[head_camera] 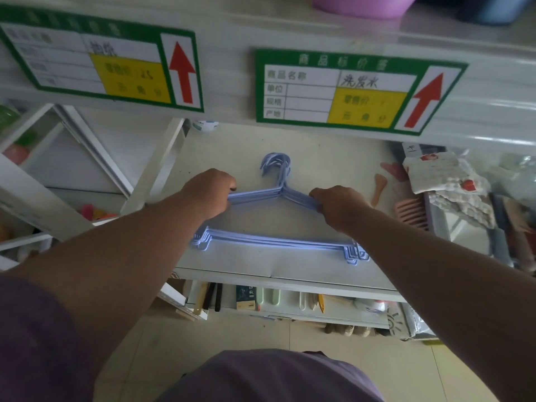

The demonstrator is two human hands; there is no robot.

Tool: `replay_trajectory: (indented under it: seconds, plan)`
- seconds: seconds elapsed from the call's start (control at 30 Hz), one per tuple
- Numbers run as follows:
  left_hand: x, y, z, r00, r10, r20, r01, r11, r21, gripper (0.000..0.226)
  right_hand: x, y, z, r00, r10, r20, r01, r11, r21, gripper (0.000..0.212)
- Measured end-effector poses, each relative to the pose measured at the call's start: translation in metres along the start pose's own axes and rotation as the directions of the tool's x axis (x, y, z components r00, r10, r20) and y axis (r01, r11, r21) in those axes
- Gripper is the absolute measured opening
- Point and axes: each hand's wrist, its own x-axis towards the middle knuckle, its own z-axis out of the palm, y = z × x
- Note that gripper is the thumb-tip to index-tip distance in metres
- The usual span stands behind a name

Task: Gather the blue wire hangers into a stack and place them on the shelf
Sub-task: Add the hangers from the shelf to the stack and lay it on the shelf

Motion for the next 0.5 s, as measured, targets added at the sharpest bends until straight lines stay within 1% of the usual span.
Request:
replay_trajectory:
  seconds: [0.07,0.1,0.13,0.17,0.2,0.23,0.3,0.37,0.4,0.47,0.5]
  plan:
    - [-0.015,-0.019,-0.002,0.997,-0.074,0.02,0.075,0.997,-0.016,0.047,-0.004,0.006,0.002,1.0,0.023,0.017,-0.024,0.999,0.04,0.033]
    - [-0.024,-0.029,-0.003,0.991,-0.123,0.049,0.124,0.992,-0.008,0.056,-0.006,0.011,0.003,0.999,0.034,0.017,-0.035,0.998,0.059,0.036]
    - [-0.031,-0.04,-0.006,0.982,-0.169,0.085,0.169,0.986,0.006,0.061,-0.008,0.017,0.006,0.999,0.047,0.018,-0.048,0.997,0.067,0.034]
    - [-0.036,-0.05,-0.008,0.971,-0.205,0.121,0.204,0.979,0.017,0.061,-0.009,0.022,0.008,0.998,0.06,0.033,-0.062,0.997,0.052,0.029]
    - [-0.04,-0.057,-0.011,0.961,-0.233,0.145,0.233,0.972,0.022,0.055,-0.008,0.029,0.011,0.996,0.071,0.053,-0.073,0.997,0.034,0.024]
    - [-0.042,-0.062,-0.012,0.955,-0.252,0.159,0.251,0.968,0.028,0.047,-0.006,0.037,0.016,0.994,0.084,0.071,-0.085,0.996,0.015,0.024]
    - [-0.044,-0.064,-0.013,0.949,-0.273,0.16,0.266,0.962,0.063,0.03,0.005,0.06,0.034,0.991,0.101,0.086,-0.1,0.995,-0.012,0.032]
    - [-0.045,-0.059,-0.011,0.95,-0.275,0.147,0.267,0.961,0.072,0.023,0.012,0.074,0.045,0.99,0.101,0.098,-0.098,0.994,-0.039,0.035]
    - [-0.046,-0.057,-0.009,0.951,-0.274,0.141,0.268,0.962,0.059,0.022,0.011,0.074,0.043,0.99,0.094,0.109,-0.087,0.994,-0.069,0.031]
    - [-0.046,-0.058,-0.007,0.947,-0.285,0.151,0.283,0.958,0.032,0.018,-0.002,0.061,0.021,0.988,0.068,0.137,-0.051,0.991,-0.124,0.012]
    - [-0.046,-0.059,-0.008,0.941,-0.295,0.165,0.296,0.955,0.019,0.018,-0.005,0.06,0.017,0.986,0.056,0.156,-0.03,0.986,-0.164,0.01]
